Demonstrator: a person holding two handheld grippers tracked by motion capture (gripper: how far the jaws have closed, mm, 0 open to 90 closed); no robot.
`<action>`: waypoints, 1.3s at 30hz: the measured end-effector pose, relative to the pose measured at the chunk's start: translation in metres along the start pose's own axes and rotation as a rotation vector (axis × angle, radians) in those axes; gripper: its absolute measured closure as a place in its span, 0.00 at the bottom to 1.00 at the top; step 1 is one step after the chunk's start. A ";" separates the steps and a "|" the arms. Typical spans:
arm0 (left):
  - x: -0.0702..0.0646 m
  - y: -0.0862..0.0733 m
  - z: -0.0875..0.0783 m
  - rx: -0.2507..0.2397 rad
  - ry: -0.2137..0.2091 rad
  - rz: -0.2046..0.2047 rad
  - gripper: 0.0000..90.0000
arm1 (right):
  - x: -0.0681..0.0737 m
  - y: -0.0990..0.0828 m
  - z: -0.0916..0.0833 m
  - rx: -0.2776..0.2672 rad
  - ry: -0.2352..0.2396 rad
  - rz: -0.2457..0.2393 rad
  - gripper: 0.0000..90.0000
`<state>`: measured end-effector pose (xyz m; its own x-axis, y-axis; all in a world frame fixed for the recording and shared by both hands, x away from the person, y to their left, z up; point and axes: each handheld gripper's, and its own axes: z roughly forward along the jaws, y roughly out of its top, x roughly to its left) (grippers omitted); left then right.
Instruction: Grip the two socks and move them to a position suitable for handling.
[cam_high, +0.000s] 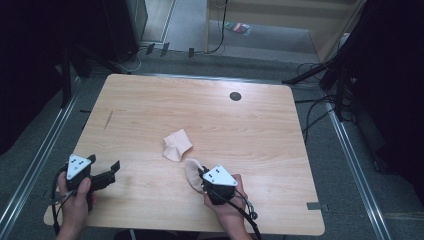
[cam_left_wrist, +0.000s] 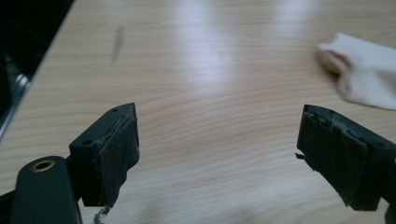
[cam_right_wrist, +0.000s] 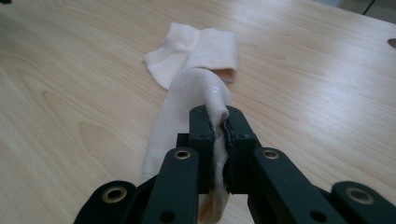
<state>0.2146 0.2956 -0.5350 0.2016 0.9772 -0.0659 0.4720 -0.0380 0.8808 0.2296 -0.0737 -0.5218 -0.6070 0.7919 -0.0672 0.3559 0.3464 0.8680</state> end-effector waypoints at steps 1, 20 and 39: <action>0.000 0.000 0.000 0.000 0.000 0.000 0.15 | 0.000 0.000 0.000 0.000 0.000 0.000 0.94; -0.089 0.012 0.009 0.004 -0.276 -0.045 0.15 | 0.014 -0.006 0.001 0.029 -0.311 -0.194 0.93; -0.097 0.006 0.022 0.084 -0.354 0.021 0.59 | -0.024 -0.002 -0.017 -0.018 -0.282 -0.040 0.92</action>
<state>0.2169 0.1956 -0.5341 0.4897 0.8439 -0.2190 0.5302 -0.0888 0.8432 0.2316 -0.1019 -0.5132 -0.3978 0.8872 -0.2338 0.3211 0.3734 0.8704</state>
